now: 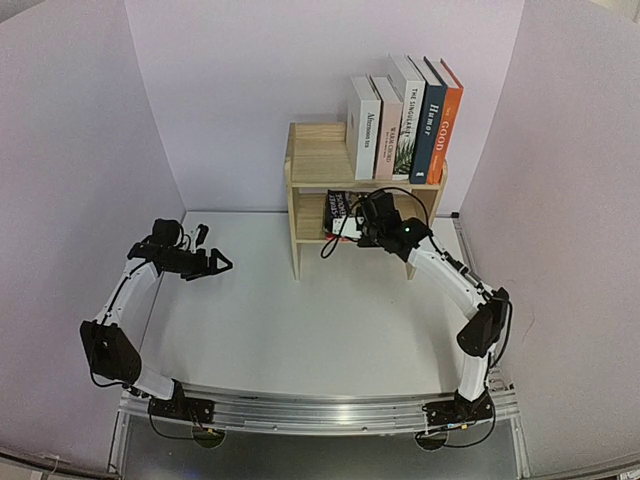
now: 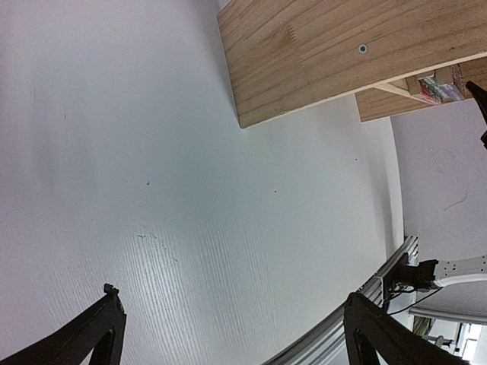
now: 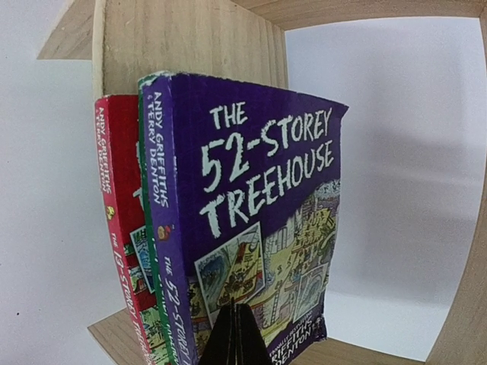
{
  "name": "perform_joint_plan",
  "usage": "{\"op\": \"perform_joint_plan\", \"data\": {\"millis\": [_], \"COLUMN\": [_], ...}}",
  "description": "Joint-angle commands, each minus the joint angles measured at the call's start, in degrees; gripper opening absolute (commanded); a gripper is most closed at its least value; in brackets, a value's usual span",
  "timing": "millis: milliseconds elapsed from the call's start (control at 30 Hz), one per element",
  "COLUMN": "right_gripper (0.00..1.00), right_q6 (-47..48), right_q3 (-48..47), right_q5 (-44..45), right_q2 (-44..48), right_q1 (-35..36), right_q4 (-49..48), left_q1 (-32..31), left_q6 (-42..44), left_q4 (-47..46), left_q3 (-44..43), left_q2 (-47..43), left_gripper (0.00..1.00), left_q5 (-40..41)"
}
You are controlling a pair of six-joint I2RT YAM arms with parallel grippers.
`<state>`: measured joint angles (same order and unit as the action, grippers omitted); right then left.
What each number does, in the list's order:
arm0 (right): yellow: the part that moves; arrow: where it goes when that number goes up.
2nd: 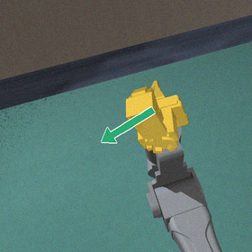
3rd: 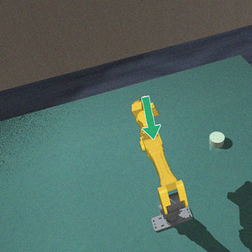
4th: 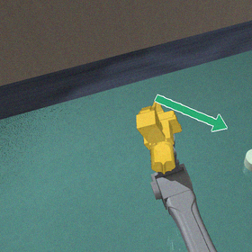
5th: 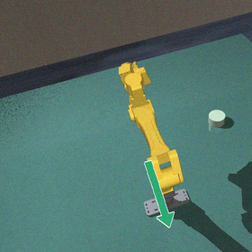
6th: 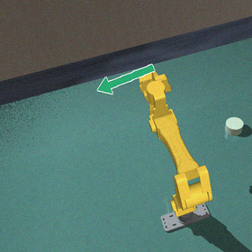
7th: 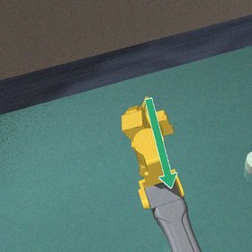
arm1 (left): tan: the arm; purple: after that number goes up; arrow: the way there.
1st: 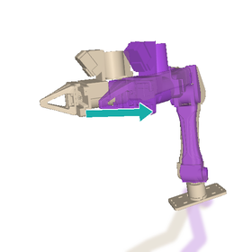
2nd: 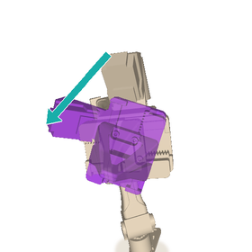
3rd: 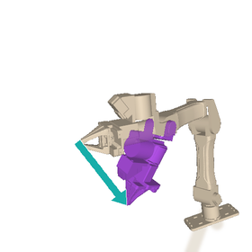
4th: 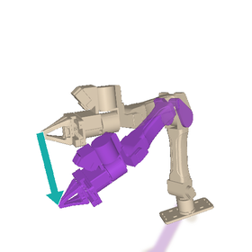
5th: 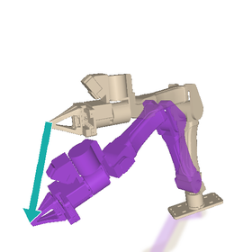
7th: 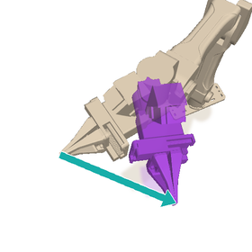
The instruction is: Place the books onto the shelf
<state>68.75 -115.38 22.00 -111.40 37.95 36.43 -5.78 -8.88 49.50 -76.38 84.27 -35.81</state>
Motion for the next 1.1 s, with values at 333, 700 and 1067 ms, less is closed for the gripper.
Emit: {"op": "perform_joint_plan", "data": {"millis": [333, 700, 1067], "right_gripper": [0.2, 0.6, 0.71], "right_q6": [-13.75, -53.45, -86.69], "right_q3": [-1.0, 31.06, 76.12], "right_q5": [1.78, 5.96, 8.75], "right_q2": [2.39, 23.51, 51.68], "right_q1": [5.36, 7.67, -16.83], "right_q4": [-2.8, -9.21, -19.92], "left_q1": [0.75, 1.62, 2.37], "left_q6": [2.12, 6.7, -1.03], "left_q4": [-0.32, 0.14, -26.62], "left_q3": [-0.84, 0.98, 25.41], "left_q2": [-0.57, -6.45, -22.46], "left_gripper": [1.0, 1.0, 1.0], "left_q5": [0.36, 8.27, 30.98]}}
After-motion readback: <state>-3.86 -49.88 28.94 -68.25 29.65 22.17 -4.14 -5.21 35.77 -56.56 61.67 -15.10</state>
